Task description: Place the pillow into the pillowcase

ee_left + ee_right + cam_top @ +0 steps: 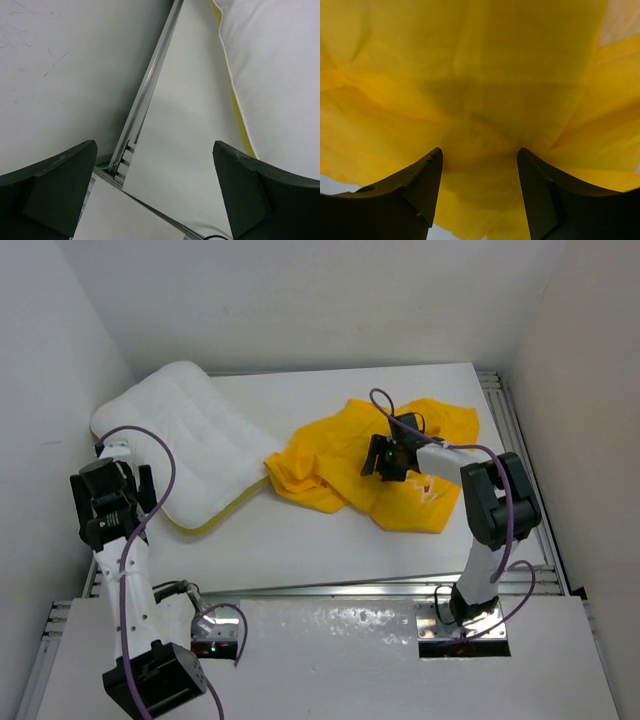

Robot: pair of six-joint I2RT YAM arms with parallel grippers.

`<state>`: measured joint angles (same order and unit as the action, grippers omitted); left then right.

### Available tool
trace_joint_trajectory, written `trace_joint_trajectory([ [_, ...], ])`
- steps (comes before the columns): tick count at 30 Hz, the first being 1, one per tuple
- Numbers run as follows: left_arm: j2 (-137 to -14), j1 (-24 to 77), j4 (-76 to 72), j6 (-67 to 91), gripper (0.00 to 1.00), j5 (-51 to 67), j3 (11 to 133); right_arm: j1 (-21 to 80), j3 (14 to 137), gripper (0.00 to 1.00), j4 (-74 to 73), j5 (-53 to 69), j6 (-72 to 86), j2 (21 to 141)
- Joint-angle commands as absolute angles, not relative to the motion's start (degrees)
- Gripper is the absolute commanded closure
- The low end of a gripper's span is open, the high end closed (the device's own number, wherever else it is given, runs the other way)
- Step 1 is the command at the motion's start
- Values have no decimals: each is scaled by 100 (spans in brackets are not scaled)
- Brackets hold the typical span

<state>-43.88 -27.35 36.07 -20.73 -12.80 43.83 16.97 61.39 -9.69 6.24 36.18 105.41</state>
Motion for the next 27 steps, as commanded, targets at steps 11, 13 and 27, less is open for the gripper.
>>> trace_joint_trajectory([
  [11, -4447, -2725, 3533, -2092, 0, -1195, 4588, 1881, 5941, 100, 787, 1580, 4622, 10557],
  [13, -4456, -2733, 3542, -2100, 0, -1204, 4579, 1942, 5950, 100, 1228, 1731, 4649, 10355],
  [27, -4447, -2733, 3630, -2039, 0, -1230, 4614, 2021, 7599, 100, 3841, -1728, 4271, 9886],
])
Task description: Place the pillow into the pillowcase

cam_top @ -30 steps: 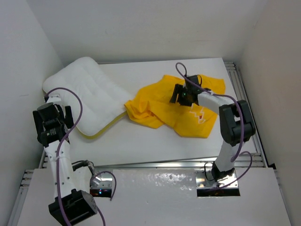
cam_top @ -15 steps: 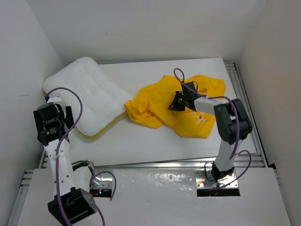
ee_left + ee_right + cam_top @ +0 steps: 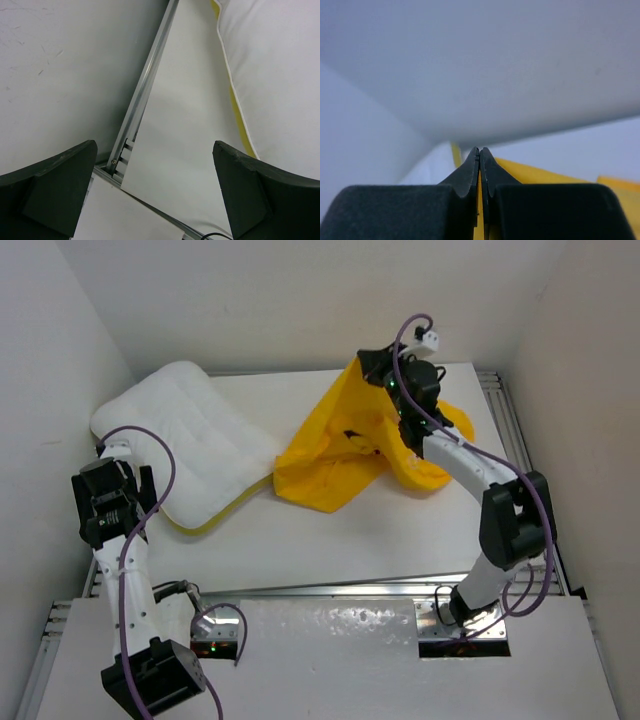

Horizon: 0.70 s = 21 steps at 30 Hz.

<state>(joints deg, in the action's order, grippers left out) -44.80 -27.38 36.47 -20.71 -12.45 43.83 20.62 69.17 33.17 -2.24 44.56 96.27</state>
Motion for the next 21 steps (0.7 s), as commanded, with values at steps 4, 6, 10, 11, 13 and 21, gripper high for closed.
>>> trace_joint_trajectory([
  [4, -4421, -2725, 3639, -2030, 0, -1230, 4606, 2030, 8699, 100, 3289, -2741, 4394, 10589],
  [6, -4430, -2725, 3621, -2013, 0, -1204, 4605, 2039, 9757, 67, 2631, -2358, 4579, 11230],
  [10, -4482, -2733, 3638, -1986, 0, -1107, 4614, 2057, 13493, 9, -657, 57, 4028, 13329],
  [11, -4482, -2742, 3639, -1978, 0, -1125, 4614, 2048, 14057, 5, -1077, 627, 3878, 13855],
  [13, -4456, -2742, 3682, -2013, 0, -1108, 4606, 2030, 14039, 1, -1676, 721, 3291, 13678],
  [21, -4359, -2742, 3578, -2048, 0, -1073, 4482, 1995, 7754, 58, -53, -1072, 2066, 10101],
])
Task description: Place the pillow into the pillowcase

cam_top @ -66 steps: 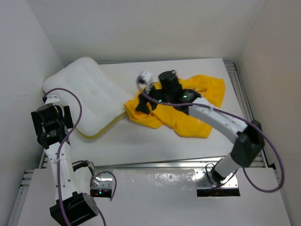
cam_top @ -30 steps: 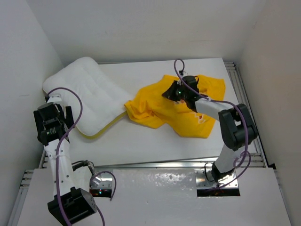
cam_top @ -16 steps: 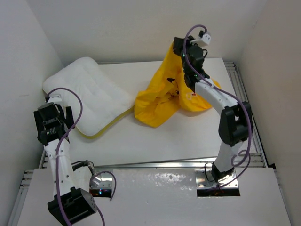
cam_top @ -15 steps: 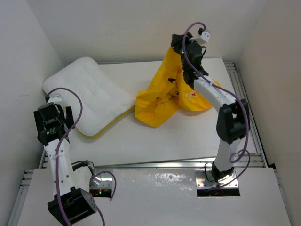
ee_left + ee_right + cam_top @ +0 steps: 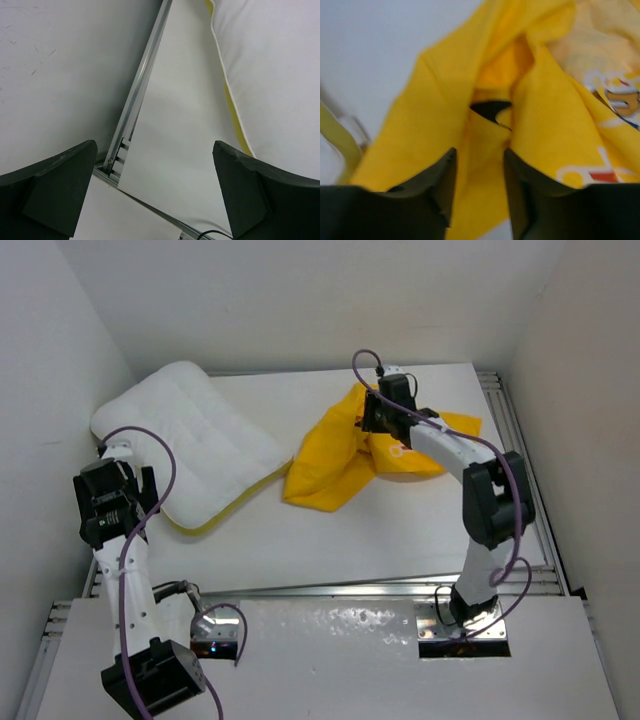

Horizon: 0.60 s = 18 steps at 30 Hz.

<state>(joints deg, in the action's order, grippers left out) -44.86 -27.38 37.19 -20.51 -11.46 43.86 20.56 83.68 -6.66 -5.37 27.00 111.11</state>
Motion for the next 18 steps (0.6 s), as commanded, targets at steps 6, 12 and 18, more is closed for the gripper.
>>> trace_joint_trajectory([
  [6, -4456, -2733, 3577, -2022, 0, -1037, 4570, 2170, 7463, 22, -441, 821, 1407, 10415],
  [12, -4307, -2742, 3612, -2048, 0, -1213, 4457, 2548, 6689, 16, 499, 1362, 2405, 10511],
  [18, -4271, -2742, 3612, -2092, 0, -1301, 4377, 2628, 6960, 21, 712, 1642, 3619, 11170],
])
